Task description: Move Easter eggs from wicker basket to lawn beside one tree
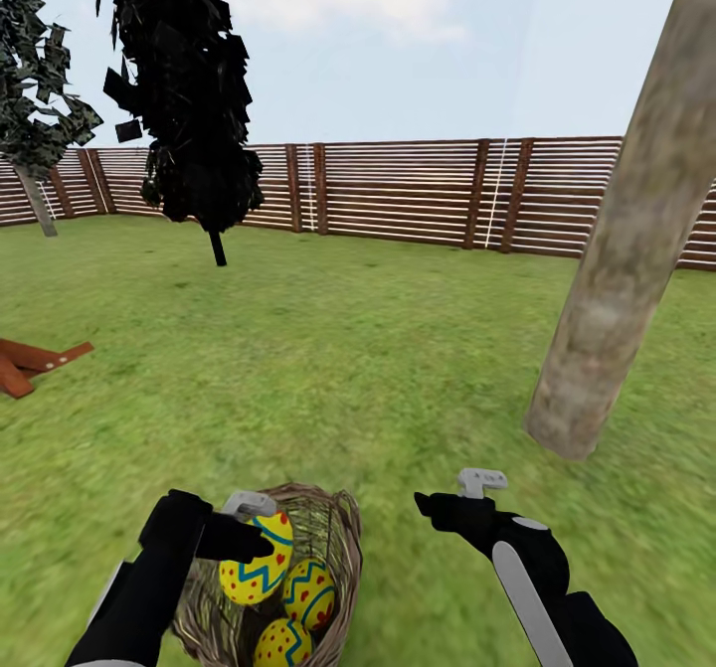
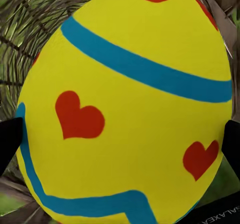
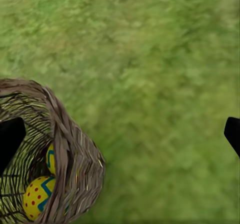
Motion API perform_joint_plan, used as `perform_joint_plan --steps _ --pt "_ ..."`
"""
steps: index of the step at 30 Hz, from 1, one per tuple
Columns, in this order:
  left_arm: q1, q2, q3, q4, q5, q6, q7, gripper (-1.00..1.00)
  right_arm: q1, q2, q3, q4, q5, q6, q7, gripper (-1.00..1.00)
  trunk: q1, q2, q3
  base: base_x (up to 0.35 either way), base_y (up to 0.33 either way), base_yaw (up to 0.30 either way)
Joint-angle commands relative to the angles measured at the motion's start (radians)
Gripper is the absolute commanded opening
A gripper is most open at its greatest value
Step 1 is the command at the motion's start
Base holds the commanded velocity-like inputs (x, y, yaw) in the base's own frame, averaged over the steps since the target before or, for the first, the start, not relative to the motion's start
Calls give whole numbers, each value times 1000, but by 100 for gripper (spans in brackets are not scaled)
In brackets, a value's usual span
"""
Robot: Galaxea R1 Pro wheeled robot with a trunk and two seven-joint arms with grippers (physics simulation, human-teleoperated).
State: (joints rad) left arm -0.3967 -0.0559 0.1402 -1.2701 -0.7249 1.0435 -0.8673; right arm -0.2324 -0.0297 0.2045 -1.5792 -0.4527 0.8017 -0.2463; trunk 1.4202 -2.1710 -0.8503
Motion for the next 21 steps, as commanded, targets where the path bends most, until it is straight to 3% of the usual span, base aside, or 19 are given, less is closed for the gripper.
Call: perform_joint_plan --steps 1,8,17,19,21 --pt "4 -1 3 -11 -10 4 -10 -100 -1 -1 2 -1 -10 2 -11 100 -4 7 2 0 0 0" --pt "113 -2 0 -211 -10 4 -10 -100 -1 0 2 1 -11 2 -11 100 -31 56 24 0 0 0" --pt "161 -5 -1 -295 -6 4 -10 -100 -1 1 3 1 -11 2 -10 100 -65 119 52 0 0 0" --pt "165 -5 -15 -300 -6 4 -10 -100 -1 1 3 1 -11 2 -10 100 -73 133 59 0 0 0" --pt "167 -4 -57 -314 -6 4 -10 -100 -1 1 3 1 -11 2 -11 100 -81 147 65 0 0 0"
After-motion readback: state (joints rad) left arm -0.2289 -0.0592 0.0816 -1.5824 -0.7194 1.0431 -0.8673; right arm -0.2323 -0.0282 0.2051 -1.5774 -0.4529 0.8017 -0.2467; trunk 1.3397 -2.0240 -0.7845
